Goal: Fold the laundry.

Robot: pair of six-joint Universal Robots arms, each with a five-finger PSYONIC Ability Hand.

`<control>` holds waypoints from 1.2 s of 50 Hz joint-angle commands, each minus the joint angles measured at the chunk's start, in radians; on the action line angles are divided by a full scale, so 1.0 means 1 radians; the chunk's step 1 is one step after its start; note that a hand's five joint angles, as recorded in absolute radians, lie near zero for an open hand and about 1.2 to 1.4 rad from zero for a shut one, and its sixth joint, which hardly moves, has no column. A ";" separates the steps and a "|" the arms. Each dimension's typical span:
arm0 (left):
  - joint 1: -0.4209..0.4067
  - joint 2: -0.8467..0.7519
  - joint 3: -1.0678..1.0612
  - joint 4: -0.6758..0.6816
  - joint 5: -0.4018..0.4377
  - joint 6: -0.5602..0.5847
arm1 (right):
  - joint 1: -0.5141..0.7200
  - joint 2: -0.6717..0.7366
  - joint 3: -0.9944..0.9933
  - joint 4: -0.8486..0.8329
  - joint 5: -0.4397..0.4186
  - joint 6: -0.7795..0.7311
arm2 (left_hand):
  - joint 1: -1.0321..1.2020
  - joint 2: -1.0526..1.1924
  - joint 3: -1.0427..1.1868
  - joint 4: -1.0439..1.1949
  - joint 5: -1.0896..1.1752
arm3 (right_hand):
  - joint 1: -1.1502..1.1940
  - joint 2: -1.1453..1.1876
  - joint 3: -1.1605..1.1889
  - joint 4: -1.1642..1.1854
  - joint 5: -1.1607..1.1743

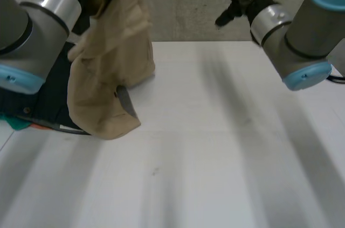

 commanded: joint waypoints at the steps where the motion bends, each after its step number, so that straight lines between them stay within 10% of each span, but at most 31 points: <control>1: 0.018 0.162 -0.161 0.058 0.064 -0.011 | 0.005 0.133 -0.076 0.077 -0.133 0.187 | 0.254 0.201 0.217 0.203 0.233 | -0.103 -0.105 -0.116 -0.117 -0.108; 12: 0.042 0.288 -0.316 0.090 0.198 -0.054 | 0.141 0.334 -0.155 0.196 -0.251 0.358 | 0.254 0.201 0.217 0.203 0.233 | -0.045 -0.048 -0.058 -0.060 -0.050; 15: 0.045 0.289 -0.330 0.092 0.201 -0.052 | 0.166 0.357 -0.165 0.193 -0.242 0.370 | 0.254 0.201 0.217 0.203 0.233 | 0.409 0.406 0.396 0.394 0.404; 17: 0.053 0.289 -0.336 0.095 0.198 -0.051 | 0.175 0.371 -0.197 0.189 -0.207 0.381 | 0.254 0.201 0.217 0.203 0.233 | 1.117 1.115 1.104 1.103 1.113; 24: 0.111 0.285 -0.333 0.098 0.175 -0.056 | 0.080 0.263 -0.225 0.261 0.062 0.242 | 0.254 0.201 0.217 0.203 0.233 | 1.119 1.116 1.106 1.104 1.114; 35: 0.134 0.107 -0.221 0.165 0.144 -0.051 | 0.048 -0.115 0.009 0.101 0.088 -0.053 | 0.254 0.201 0.217 0.203 0.233 | 1.119 1.116 1.106 1.104 1.114; 46: 0.128 -0.039 -0.335 -0.058 0.129 -0.019 | 0.109 -0.219 0.468 0.027 0.129 -0.249 | 0.254 0.201 0.217 0.203 0.233 | 1.119 1.116 1.106 1.104 1.114; 53: 0.125 -0.039 -0.506 -0.143 0.147 0.125 | 0.114 -0.147 0.651 0.033 0.140 -0.392 | -0.414 -0.467 -0.452 -0.466 -0.436 | 1.119 1.116 1.106 1.104 1.114; 60: 0.113 -0.018 -0.507 -0.282 0.110 0.210 | 0.101 -0.144 0.658 0.053 0.163 -0.372 | -0.843 -0.896 -0.881 -0.895 -0.865 | 0.306 0.303 0.293 0.291 0.301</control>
